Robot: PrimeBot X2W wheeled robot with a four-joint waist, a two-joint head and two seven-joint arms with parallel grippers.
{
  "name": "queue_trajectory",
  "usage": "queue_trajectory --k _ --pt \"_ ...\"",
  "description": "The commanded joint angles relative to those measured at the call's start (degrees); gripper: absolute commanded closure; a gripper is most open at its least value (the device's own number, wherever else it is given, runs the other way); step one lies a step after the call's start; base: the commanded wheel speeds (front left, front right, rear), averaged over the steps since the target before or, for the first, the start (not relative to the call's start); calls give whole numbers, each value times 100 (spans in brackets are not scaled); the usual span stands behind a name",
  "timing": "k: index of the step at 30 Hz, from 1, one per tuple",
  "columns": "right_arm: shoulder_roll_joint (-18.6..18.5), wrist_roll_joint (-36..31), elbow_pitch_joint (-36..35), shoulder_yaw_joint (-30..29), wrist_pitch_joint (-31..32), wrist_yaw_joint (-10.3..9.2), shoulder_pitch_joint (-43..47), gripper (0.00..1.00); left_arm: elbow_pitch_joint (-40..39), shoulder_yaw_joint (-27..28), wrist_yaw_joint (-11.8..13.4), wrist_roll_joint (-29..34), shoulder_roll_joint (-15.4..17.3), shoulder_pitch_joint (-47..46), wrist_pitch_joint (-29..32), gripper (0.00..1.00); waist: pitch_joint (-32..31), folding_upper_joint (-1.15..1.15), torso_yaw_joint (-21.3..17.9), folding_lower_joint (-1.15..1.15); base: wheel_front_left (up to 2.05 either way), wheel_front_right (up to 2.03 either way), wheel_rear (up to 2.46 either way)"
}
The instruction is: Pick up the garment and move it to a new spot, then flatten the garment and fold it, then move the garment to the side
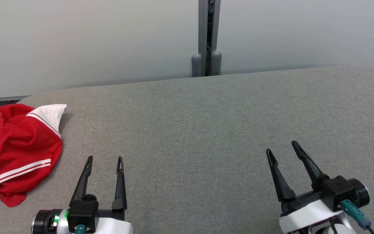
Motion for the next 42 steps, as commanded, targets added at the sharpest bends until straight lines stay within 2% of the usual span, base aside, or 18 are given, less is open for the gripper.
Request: queue_trajectory --k 1,10,17,27,37,42 --pt "-53 -28 5 -8 -33 10 21 0 13 28 -27 7 15 8 -27 0 4 0 2 0 0 0 0" --pt "-53 -14 11 37 -33 10 35 0 93 52 -41 14 9 -8 -27 0 3 0 39 0 0 0 0" --pt "-52 -36 9 67 -33 10 51 0 82 109 61 -47 5 -2 -27 0 3 0 184 0 0 0 0" --pt "-50 9 -19 95 -32 10 139 0 79 183 54 -167 1 30 -27 0 -26 0 719 0 0 0 0" --pt "-49 34 -2 169 -32 10 246 0 20 143 150 -261 -1 177 -27 0 -135 0 1298 0 0 0 0" --pt "-51 67 1 210 -33 10 271 0 26 214 106 -313 -1 215 -27 0 -174 0 1530 0 0 0 0"
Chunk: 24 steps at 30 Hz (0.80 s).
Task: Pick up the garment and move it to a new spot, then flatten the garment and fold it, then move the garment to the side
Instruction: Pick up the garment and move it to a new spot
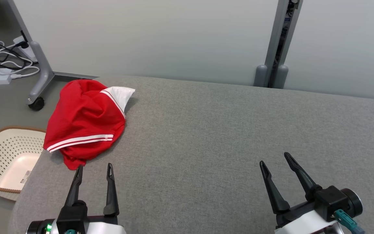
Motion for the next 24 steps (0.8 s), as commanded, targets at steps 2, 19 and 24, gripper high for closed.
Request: queue_trajectory --k 2,19,24 --pt "-46 15 7 -1 -31 8 58 0 -11 48 -22 -59 16 41 -27 0 -25 0 155 0 0 0 0" --pt "-47 -10 -60 -2 -31 8 34 0 -83 80 23 -152 15 -32 -27 0 154 0 654 0 0 0 0" --pt "-47 -74 -95 2 -31 8 -92 0 -142 98 77 -266 15 -144 -26 0 334 0 646 0 0 0 0"
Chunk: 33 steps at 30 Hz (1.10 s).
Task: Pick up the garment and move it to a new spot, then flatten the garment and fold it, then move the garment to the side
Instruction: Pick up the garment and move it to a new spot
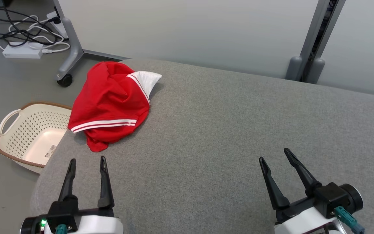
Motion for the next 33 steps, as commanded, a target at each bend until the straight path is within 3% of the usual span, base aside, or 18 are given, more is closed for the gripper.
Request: queue_trajectory --k 1,9,15,28,33 --pt "-47 -53 -41 -2 -31 6 -108 0 -34 41 49 -69 15 -171 -27 0 133 0 -16 0 0 0 0" --pt "-47 -329 -40 -55 -31 6 -364 0 -97 323 26 -308 11 -973 -26 0 758 0 -101 0 0 0 0" --pt "-117 -439 -23 -16 -31 4 -619 0 474 803 -130 -230 26 -2158 -20 0 1192 0 -216 0 0 0 0" --pt "-295 -485 -27 52 -31 4 -828 0 2893 1298 -511 -556 208 -4076 102 0 1593 0 -497 0 0 0 0" --pt "-345 -514 -46 78 -31 4 -934 0 3689 1283 -506 -604 316 -4651 340 0 1808 0 -569 0 0 0 0"
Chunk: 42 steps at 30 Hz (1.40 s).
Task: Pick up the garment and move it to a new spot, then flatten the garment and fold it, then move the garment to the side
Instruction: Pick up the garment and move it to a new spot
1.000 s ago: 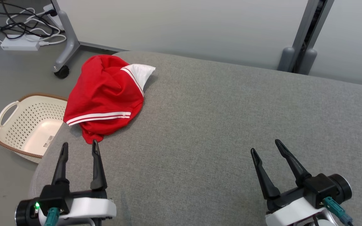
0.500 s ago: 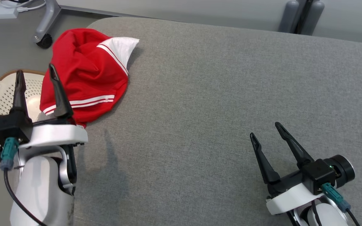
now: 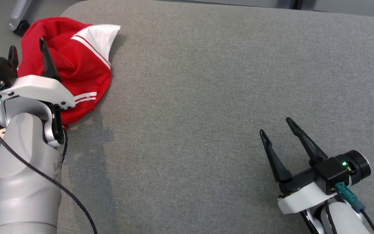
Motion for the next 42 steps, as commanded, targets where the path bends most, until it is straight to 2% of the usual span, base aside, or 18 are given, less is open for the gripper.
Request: queue_trajectory --k 1,4,8,16,17,18,24,30,37,42 --pt "-48 -23 -36 -23 -31 1 -98 0 121 3 -4 -22 52 -123 25 0 108 0 -57 0 0 0 0" --pt "-61 -29 -33 -8 -31 1 -135 0 631 -39 62 21 131 -431 199 0 234 0 -110 0 0 0 0" --pt "-73 -25 -37 25 -31 1 -227 0 1297 -220 295 274 326 -751 523 0 369 0 -189 0 0 0 0" --pt "-31 23 -6 18 -31 1 -343 0 2173 -374 544 428 513 -1127 548 0 456 0 -281 0 0 0 0" --pt "-24 34 6 20 -31 1 -352 0 2260 -389 514 430 524 -1143 523 11 437 0 -288 0 0 0 0" --pt "-14 42 20 26 -31 1 -355 0 2312 -379 463 389 529 -1159 451 100 413 0 -296 0 0 0 0" --pt "76 123 119 105 -31 1 -257 0 2332 -296 342 256 629 -1120 -214 100 84 0 -372 0 0 0 0" --pt "169 203 147 125 -31 1 -115 0 1720 -211 138 178 771 -847 -383 100 -373 0 -528 0 0 0 0" --pt "253 282 187 92 -31 1 82 0 970 -145 -175 -22 684 -612 -385 100 -818 0 -788 0 0 0 0" --pt "267 303 146 34 -31 1 218 0 317 -236 -278 -137 427 -410 -296 100 -1130 0 -1082 0 0 0 0"
